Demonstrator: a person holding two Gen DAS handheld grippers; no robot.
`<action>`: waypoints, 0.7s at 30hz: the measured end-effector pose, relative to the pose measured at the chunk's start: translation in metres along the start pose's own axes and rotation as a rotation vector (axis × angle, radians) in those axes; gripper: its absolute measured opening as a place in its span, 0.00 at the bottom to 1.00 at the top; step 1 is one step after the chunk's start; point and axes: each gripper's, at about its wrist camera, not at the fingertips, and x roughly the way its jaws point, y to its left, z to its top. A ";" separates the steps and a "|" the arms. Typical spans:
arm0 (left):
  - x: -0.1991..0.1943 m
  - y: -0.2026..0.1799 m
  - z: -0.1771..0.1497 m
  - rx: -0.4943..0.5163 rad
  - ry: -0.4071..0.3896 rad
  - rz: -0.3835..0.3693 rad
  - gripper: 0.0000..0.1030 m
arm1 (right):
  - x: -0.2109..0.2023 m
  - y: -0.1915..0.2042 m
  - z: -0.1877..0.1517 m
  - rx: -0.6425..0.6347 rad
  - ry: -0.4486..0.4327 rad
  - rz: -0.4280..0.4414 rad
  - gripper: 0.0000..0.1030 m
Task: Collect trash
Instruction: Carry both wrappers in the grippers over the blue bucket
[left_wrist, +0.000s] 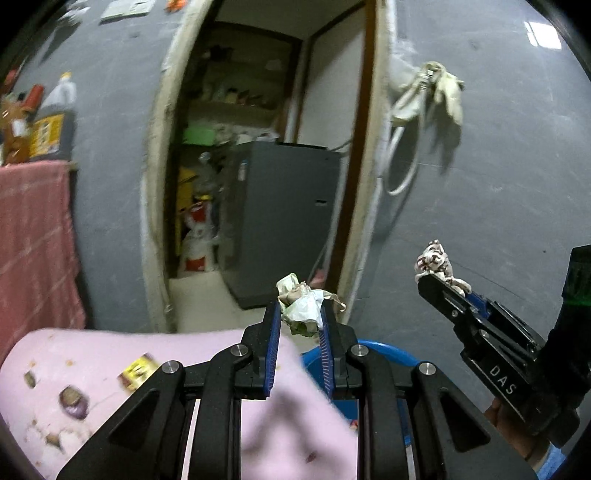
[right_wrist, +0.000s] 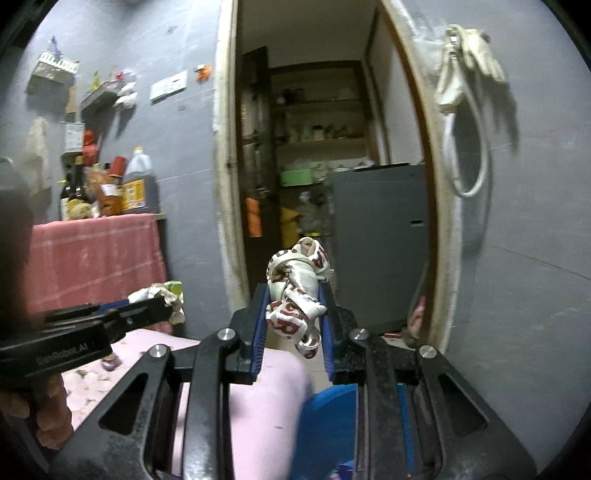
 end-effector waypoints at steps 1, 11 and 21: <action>0.003 -0.006 -0.001 0.010 -0.002 -0.009 0.17 | -0.002 -0.009 -0.001 0.014 0.000 -0.011 0.25; 0.047 -0.042 -0.007 0.041 0.061 -0.084 0.17 | 0.001 -0.071 -0.010 0.162 0.061 -0.117 0.25; 0.081 -0.057 -0.022 0.052 0.199 -0.120 0.17 | 0.020 -0.099 -0.024 0.241 0.193 -0.136 0.26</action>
